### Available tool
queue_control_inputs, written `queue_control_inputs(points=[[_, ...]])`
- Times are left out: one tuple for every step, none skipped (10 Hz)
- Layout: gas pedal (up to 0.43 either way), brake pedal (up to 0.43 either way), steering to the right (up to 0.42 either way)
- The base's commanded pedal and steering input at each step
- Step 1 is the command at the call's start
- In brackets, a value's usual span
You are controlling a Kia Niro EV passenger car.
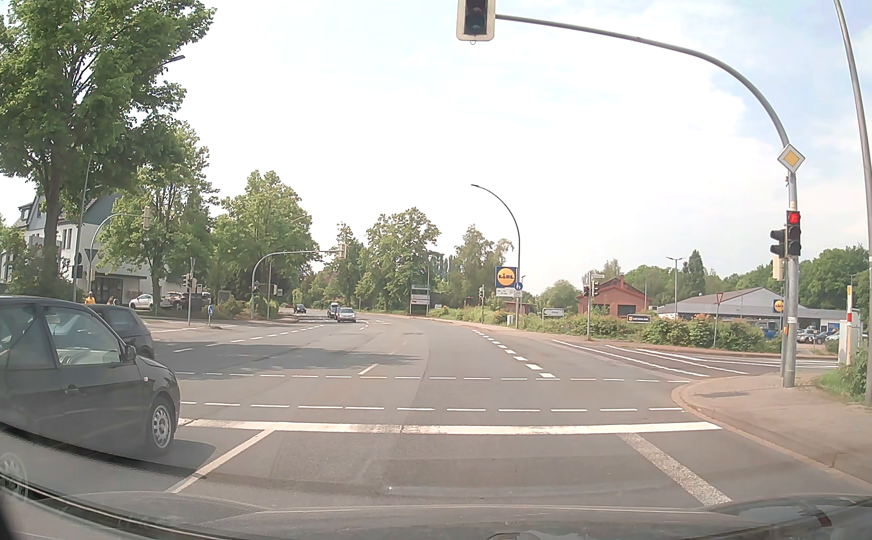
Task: Follow the waypoints while adhering to traffic rules and regulations
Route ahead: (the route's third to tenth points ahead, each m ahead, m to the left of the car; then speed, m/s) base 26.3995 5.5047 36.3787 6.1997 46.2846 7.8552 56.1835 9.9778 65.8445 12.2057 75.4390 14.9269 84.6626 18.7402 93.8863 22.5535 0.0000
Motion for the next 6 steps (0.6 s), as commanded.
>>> queue_control_inputs(points=[[0.000, 0.000, -0.018], [0.000, 0.000, -0.018], [0.000, 0.000, -0.018], [0.000, 0.000, -0.018], [0.000, 0.000, -0.018], [0.000, 0.000, -0.018]])
